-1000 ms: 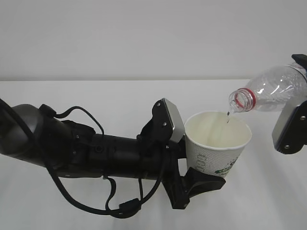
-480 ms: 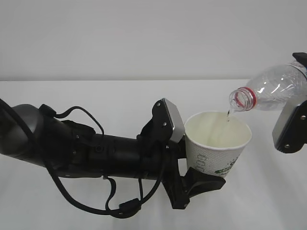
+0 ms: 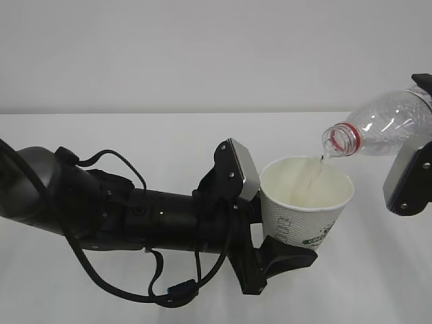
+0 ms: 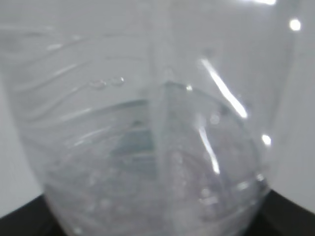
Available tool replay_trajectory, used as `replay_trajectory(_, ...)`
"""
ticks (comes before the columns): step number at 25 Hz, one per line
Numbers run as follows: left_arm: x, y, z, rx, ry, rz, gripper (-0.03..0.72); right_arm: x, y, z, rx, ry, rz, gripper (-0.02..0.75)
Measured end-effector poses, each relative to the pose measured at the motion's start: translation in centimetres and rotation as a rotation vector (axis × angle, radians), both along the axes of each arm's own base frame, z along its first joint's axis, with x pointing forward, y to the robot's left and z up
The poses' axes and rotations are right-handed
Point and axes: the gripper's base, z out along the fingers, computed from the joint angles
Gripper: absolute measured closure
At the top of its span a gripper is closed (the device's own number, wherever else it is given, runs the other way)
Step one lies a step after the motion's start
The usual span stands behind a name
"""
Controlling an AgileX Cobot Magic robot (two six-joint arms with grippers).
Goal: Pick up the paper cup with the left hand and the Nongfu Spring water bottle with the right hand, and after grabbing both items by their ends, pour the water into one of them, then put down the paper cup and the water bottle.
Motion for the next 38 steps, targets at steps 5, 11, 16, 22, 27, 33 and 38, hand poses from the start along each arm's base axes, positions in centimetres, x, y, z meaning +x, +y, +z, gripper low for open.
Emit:
replay_trajectory(5,0.0,0.0,0.0,0.0,0.0,0.0,0.171,0.0,0.0,0.0,-0.002,0.0,0.0,0.244)
replay_trajectory(11,0.0,0.0,0.0,0.0,0.0,0.0,0.171,0.0,0.0,0.0,-0.002,0.0,0.0,0.244)
replay_trajectory(16,0.0,0.0,0.0,0.0,0.0,0.0,0.171,0.0,0.0,0.02,-0.002,-0.002,0.0,0.244)
replay_trajectory(22,0.0,0.0,0.0,0.0,0.0,0.0,0.171,0.0,0.0,0.02,-0.004,-0.003,0.0,0.244)
replay_trajectory(27,0.0,0.0,0.0,0.0,0.0,0.0,0.171,0.0,0.0,0.02,-0.016,-0.004,0.0,0.244)
replay_trajectory(33,0.0,0.0,0.0,0.0,0.0,0.0,0.172,0.0,0.0,0.02,-0.018,-0.005,0.0,0.244)
replay_trajectory(38,0.0,0.0,0.0,0.0,0.0,0.0,0.172,0.0,0.0,0.02,-0.018,-0.005,0.0,0.244)
